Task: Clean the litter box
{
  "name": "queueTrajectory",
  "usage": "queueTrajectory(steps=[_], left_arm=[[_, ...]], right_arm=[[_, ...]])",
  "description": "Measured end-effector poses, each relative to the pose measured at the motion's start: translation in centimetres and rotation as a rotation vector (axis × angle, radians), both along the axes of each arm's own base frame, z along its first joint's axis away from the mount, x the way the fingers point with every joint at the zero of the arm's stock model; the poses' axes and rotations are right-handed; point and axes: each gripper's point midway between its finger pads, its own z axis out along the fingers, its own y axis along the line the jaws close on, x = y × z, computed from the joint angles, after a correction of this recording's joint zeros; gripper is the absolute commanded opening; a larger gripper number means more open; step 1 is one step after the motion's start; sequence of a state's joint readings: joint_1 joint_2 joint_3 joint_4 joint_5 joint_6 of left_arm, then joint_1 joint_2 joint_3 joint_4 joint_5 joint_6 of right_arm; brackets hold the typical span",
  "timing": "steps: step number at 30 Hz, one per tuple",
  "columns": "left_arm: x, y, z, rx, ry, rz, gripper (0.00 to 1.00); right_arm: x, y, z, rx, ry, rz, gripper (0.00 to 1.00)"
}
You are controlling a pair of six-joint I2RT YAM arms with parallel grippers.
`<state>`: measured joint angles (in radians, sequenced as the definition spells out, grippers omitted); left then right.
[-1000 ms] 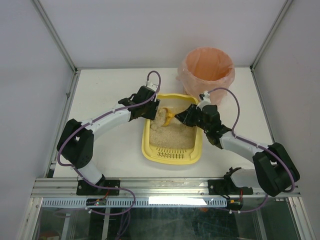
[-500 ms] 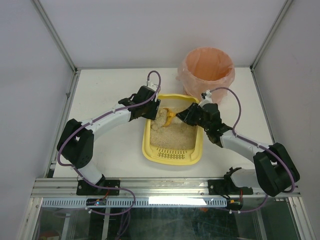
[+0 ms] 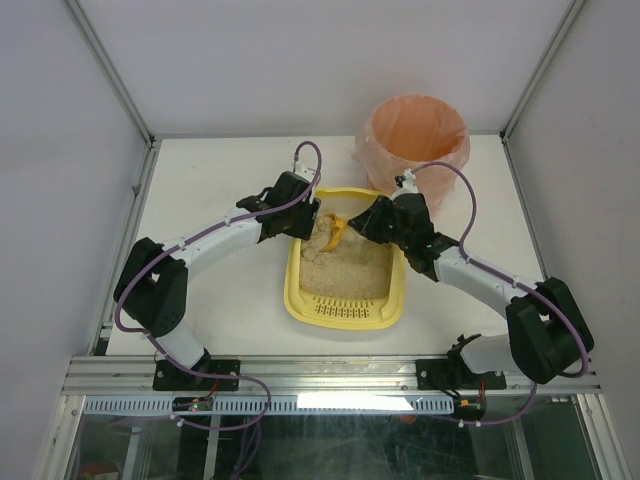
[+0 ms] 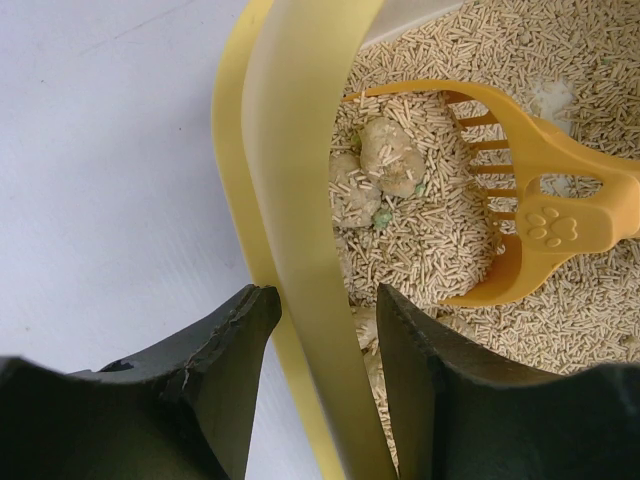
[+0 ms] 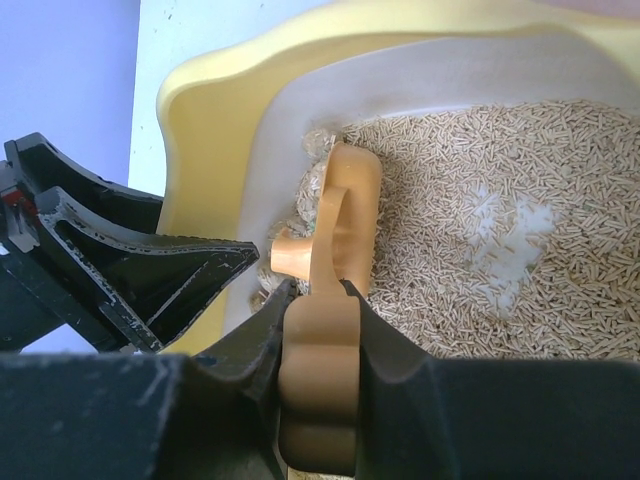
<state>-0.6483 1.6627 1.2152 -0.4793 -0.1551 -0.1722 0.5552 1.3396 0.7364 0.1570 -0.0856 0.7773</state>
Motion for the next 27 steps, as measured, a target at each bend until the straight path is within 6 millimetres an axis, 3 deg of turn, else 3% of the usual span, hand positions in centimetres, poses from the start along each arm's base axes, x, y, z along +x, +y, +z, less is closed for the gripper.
queueTrajectory(steps=[10, 27], left_arm=[[0.0, 0.0, 0.0, 0.0, 0.0, 0.0, 0.48], [0.0, 0.0, 0.0, 0.0, 0.0, 0.0, 0.48]], right_arm=[[-1.3, -1.0, -0.3, 0.045, -0.002, -0.041, 0.0], [-2.4, -2.5, 2.5, 0.145, -0.11, -0.088, 0.0]])
